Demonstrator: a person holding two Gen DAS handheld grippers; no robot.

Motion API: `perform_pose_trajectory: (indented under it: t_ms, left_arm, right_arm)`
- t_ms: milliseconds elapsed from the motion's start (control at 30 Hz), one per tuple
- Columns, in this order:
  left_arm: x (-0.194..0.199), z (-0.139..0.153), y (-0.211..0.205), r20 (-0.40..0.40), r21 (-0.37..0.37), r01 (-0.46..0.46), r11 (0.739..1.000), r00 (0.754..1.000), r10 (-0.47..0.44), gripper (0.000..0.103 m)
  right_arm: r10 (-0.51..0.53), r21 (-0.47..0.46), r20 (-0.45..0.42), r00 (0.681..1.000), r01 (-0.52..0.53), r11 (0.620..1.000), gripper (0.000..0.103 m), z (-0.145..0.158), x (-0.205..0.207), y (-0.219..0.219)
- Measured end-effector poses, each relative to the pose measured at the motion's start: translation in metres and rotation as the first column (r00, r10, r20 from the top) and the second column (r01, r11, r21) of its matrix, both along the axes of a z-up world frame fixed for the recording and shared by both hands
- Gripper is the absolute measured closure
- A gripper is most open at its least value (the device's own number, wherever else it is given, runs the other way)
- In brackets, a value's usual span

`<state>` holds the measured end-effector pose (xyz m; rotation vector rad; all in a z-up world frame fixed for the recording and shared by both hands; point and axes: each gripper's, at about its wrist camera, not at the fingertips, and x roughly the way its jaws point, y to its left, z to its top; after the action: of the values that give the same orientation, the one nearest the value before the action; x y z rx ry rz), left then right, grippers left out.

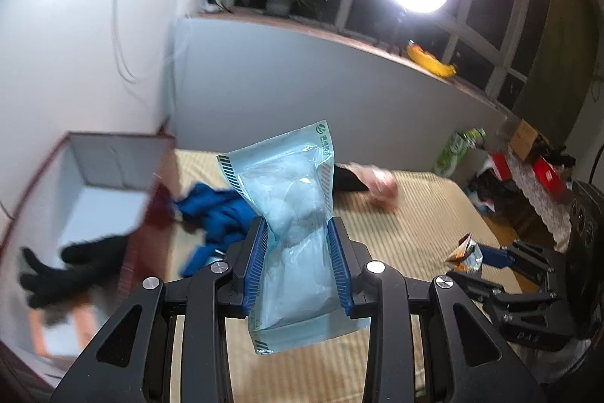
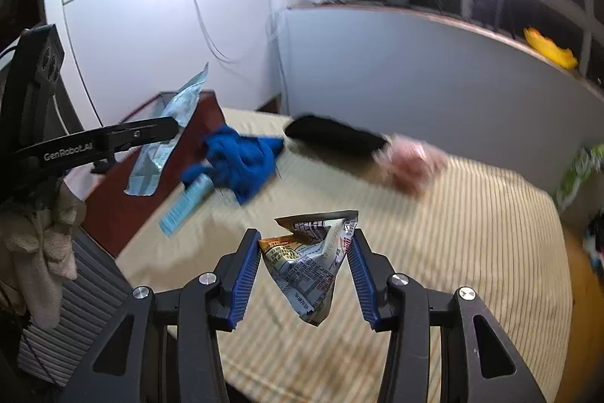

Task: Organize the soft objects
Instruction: 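Lift the cotton pouch toward the shoebox while the right gripper lifts the wrapper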

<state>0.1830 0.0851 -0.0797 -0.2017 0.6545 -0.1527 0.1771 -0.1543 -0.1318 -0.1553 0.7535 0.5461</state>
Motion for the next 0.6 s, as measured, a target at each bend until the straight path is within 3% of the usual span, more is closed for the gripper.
perform_pose_trajectory:
  t_ms: [233,600]
  left_arm:
    - [-0.008,0.02,0.055,0.032,0.031,-0.09,0.995,0.996,0.089,0.072]
    - [0.002,0.011,0.129,-0.011,0.119,-0.215,0.969,0.976,0.218,0.072]
  right_arm:
    - [0.088,0.002,0.048,0.995,-0.088,0.996,0.06,0.029,0.017,0.052]
    - [0.236,0.044,0.032,0.971,-0.237,0.971,0.06,0.052,0.055,0.152]
